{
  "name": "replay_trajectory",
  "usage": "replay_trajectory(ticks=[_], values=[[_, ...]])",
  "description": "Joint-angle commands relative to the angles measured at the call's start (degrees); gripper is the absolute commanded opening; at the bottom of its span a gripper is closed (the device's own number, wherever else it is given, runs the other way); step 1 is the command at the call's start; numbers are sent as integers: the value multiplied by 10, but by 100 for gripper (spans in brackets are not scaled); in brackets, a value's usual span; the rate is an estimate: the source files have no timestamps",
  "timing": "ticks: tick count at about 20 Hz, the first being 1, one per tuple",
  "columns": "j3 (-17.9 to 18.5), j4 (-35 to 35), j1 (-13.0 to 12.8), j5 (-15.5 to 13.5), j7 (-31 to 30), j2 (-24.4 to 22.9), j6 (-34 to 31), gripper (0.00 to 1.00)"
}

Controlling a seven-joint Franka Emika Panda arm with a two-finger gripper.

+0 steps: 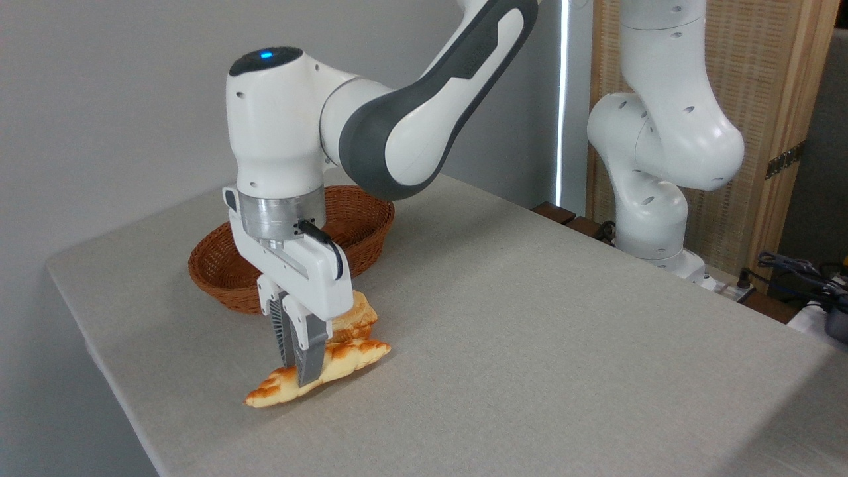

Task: Put bread into the basket
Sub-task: 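Carry the held croissant over the woven basket, then lower the croissant into the basket, open the gripper, raise it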

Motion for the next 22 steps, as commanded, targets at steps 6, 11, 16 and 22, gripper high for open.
replay_trajectory(ticks=[6, 11, 16, 22], values=[[4, 13, -3, -28, -9, -22, 9, 23], [-2, 24, -3, -46, -10, -29, 8, 23], [-33, 34, -9, -114, -12, -46, -7, 26], [-105, 35, -9, -158, -73, -62, -12, 27]])
